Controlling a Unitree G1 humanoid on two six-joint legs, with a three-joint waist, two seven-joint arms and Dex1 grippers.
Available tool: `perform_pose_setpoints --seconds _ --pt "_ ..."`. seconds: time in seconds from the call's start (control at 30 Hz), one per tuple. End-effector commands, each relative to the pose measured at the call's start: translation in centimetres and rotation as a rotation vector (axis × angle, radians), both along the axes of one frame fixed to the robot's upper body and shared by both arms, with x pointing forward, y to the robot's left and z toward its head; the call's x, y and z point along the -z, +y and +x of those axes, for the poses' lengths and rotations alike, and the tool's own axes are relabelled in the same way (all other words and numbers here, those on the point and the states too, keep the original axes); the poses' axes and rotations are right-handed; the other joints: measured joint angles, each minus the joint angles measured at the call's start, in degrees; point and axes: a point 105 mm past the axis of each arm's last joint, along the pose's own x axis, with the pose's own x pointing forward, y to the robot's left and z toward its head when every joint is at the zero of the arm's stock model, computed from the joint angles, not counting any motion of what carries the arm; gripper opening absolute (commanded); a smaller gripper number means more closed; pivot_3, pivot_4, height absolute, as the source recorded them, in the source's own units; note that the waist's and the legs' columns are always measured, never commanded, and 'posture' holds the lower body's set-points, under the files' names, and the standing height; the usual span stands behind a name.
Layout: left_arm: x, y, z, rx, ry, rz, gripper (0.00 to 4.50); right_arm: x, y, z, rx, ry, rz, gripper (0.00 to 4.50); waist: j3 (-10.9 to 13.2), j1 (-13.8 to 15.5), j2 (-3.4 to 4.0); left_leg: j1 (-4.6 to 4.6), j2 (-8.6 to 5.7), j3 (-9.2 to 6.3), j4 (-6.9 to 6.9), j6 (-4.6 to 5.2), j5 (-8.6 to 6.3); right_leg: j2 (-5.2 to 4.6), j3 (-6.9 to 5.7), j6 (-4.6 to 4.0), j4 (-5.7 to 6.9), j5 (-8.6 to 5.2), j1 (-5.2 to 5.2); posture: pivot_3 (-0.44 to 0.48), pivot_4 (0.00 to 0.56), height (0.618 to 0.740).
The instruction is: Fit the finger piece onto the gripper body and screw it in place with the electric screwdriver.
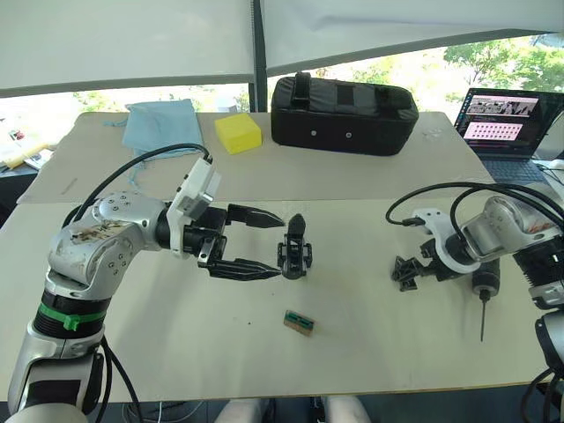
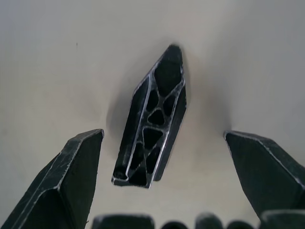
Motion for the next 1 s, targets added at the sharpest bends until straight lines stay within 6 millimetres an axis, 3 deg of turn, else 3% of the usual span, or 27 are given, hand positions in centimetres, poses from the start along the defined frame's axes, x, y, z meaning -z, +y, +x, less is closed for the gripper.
perform_pose_setpoints --seconds 0.03,0.17,0.3,0.37,0.47,0.63,0.8,0.9,1.0 --pt "-1.1 0.0 -0.2 0.004 -0.046 -0.01 4.5 0.3 0.1 -0.6 -0.016 0.03 0.016 3.71 0.0 0.09 0.0 0.02 0.0 0.0 0.01 -0.01 0.0 0.0 0.0 0.0 -0.02 0.0 0.02 0.0 0.15 0.74" --pt "-0.8 -0.1 0.7 -0.03 -0.035 0.008 4.5 0.3 0.5 -0.9 -0.078 0.014 0.015 2.3 0.0 0.08 0.0 0.05 0.0 0.0 0.05 -0.12 0.07 -0.01 0.03 -0.09 0.12 0.06 0.04 0.0 0.15 0.74" --pt "-1.1 0.4 2.9 -0.137 0.013 0.004 4.5 -1.8 2.5 -1.2 -0.555 -0.161 0.003 1.1 0.05 0.08 0.08 0.05 0.02 -0.01 0.14 -0.25 0.15 0.02 -0.07 -0.13 0.24 0.09 0.01 0.0 0.15 0.74" --pt "-1.6 0.6 3.7 -0.186 0.037 -0.037 4.5 -4.5 3.3 0.8 -0.664 -0.341 -0.009 1.11 0.05 -0.49 0.08 0.07 0.02 0.03 0.2 -0.26 0.15 0.04 -0.23 -0.07 0.28 0.1 0.03 0.0 0.15 0.74" --pt "-2.4 0.1 4.9 -0.265 0.103 -0.12 4.5 -8.8 4.7 2.8 -0.654 -0.576 0.036 1.11 0.05 -1.37 0.07 0.15 0.04 0.2 0.23 -0.28 0.16 0.04 -0.2 -0.01 0.29 0.22 0.06 0.0 0.15 0.74" --pt "-3.3 -1.4 7.1 -0.404 0.222 -0.301 4.5 -13.4 6.8 3.5 -0.649 -0.959 0.008 1.11 0.05 -0.55 0.07 0.11 0.15 0.17 0.21 -0.34 0.2 0.07 -0.08 -0.16 0.31 0.29 -0.05 0.0 0.15 0.74" --pt "-4.2 -2.8 9.8 -0.538 0.254 -0.431 4.5 -15.6 10.0 3.7 -0.603 -1.204 0.026 1.11 0.05 0.07 0.06 0.04 0.1 0.2 0.35 -0.34 0.2 0.06 -0.05 -0.18 0.29 0.32 -0.06 0.0 0.15 0.74" --pt "-4.3 -4.1 10.3 -0.563 0.24 -0.473 4.5 -15.9 12.7 3.5 -0.64 -1.281 0.012 1.11 0.05 0.1 0.06 0.07 0.1 0.23 0.38 -0.38 0.22 0.06 -0.02 -0.2 0.32 0.33 -0.04 0.0 0.15 0.74" --pt "-4.7 -4.5 10.5 -0.555 0.265 -0.515 4.5 -15.7 13.8 3.2 -0.66 -1.315 -0.004 1.11 0.05 0.07 0.06 0.07 0.1 0.23 0.39 -0.42 0.25 0.06 -0.02 -0.23 0.35 0.35 -0.04 0.0 0.15 0.74"
